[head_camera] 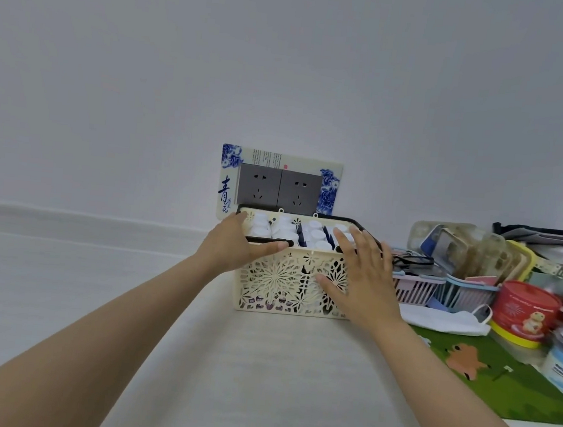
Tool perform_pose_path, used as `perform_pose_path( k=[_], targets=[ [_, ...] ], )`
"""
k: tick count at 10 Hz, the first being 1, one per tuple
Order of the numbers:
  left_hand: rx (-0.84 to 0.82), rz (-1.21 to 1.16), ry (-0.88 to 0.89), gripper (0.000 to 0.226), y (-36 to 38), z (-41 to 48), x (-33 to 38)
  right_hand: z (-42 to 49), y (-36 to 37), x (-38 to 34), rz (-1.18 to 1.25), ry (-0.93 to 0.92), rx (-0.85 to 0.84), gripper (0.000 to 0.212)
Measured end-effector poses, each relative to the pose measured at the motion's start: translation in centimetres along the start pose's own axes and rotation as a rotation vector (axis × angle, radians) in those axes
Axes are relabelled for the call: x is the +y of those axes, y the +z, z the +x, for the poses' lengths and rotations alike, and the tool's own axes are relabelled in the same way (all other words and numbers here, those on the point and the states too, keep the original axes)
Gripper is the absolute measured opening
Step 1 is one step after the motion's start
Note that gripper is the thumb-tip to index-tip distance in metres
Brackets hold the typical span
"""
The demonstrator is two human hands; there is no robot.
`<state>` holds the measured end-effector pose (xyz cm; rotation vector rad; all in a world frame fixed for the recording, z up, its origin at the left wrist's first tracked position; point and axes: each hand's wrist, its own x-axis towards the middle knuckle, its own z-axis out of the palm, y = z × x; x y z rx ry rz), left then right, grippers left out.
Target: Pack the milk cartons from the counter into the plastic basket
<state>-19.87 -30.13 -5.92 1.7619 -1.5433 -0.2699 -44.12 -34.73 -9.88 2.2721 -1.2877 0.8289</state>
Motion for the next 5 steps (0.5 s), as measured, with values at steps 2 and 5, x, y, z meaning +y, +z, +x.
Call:
perform_pose_path(
  k=[2, 5],
  targets=[
    [0.008, -0.027, -0.012, 0.124, 0.1, 0.5, 0.1, 0.4, 0.5, 0.1, -0.013, 0.004, 0.006, 0.078],
    [0.035, 0.004, 0.025, 0.125, -1.8, -3.2, -0.5, -0.4, -10.4, -3.0, 0.496, 0.059, -0.058, 0.075]
  ],
)
